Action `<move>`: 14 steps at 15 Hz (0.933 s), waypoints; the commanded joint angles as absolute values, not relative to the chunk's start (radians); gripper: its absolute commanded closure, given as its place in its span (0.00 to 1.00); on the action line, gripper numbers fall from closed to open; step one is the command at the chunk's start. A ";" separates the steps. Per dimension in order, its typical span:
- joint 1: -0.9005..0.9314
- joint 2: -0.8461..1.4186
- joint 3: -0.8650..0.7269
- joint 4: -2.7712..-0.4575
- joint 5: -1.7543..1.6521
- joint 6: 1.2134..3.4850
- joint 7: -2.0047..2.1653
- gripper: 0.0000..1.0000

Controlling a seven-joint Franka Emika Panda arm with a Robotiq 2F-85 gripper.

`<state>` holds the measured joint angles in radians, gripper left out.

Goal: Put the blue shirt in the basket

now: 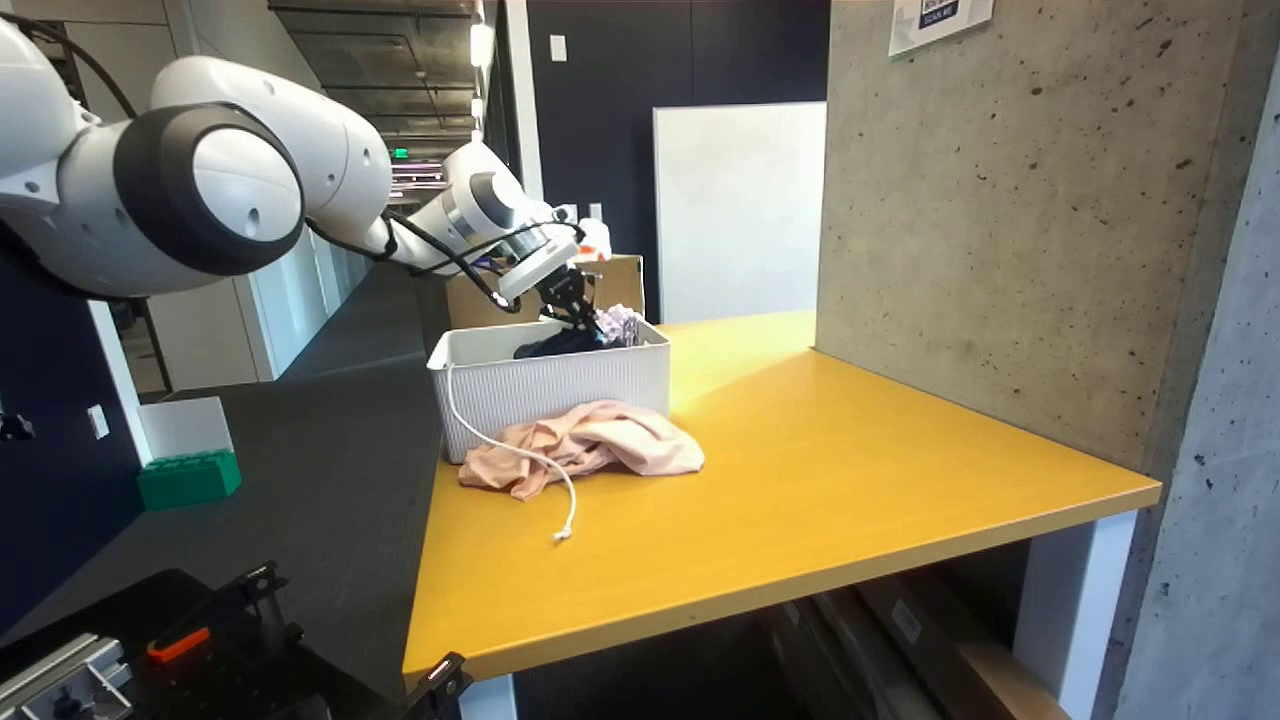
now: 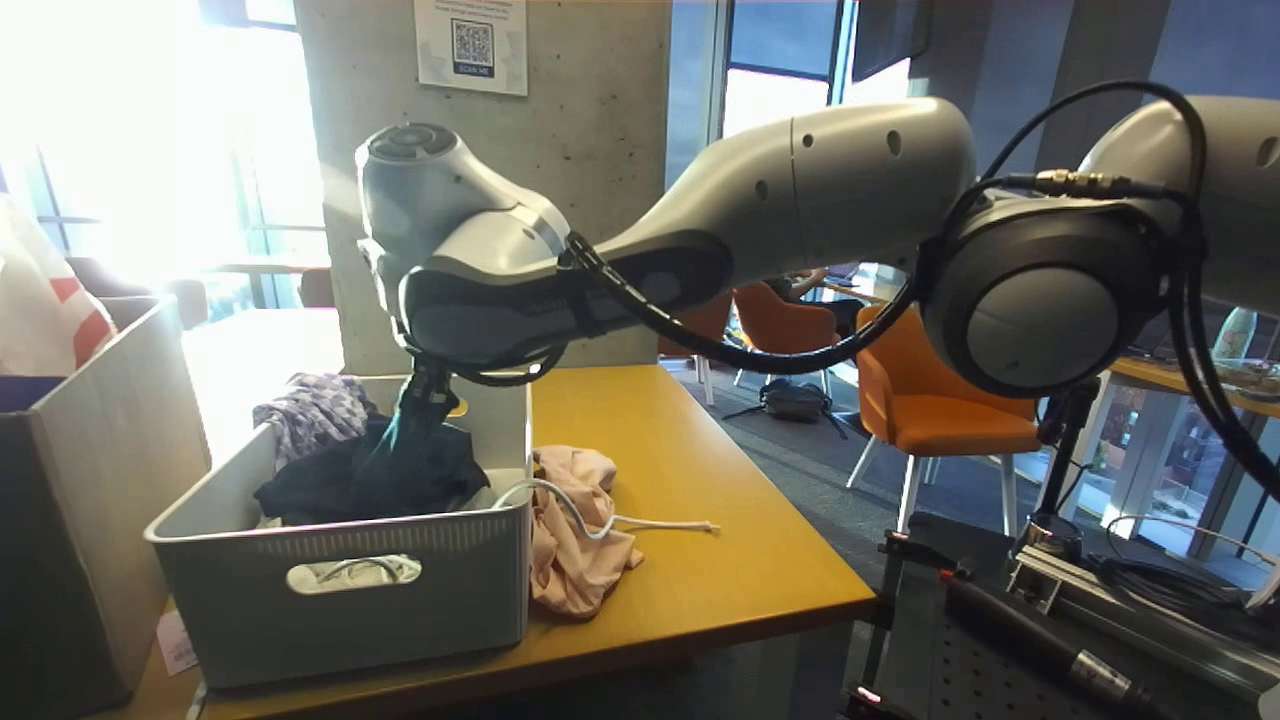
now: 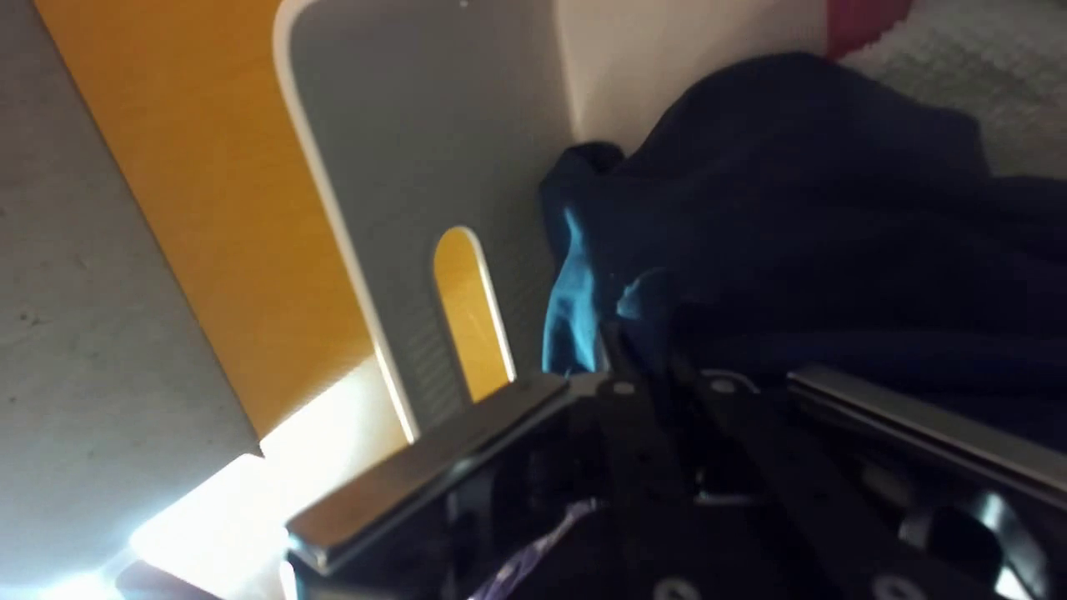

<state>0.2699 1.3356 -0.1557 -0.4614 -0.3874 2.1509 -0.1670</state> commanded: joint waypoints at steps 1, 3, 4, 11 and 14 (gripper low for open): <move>0.260 1.392 -0.144 -0.399 -0.352 2.091 -0.233 0.67; 0.275 1.359 -0.132 -0.418 -0.339 2.042 -0.246 0.53; 0.288 1.336 -0.134 -0.429 -0.340 2.026 -0.243 0.47; 0.358 1.156 -0.160 -0.431 -0.354 1.904 -0.174 0.00; 0.360 1.081 -0.155 -0.436 -0.343 1.756 -0.117 0.00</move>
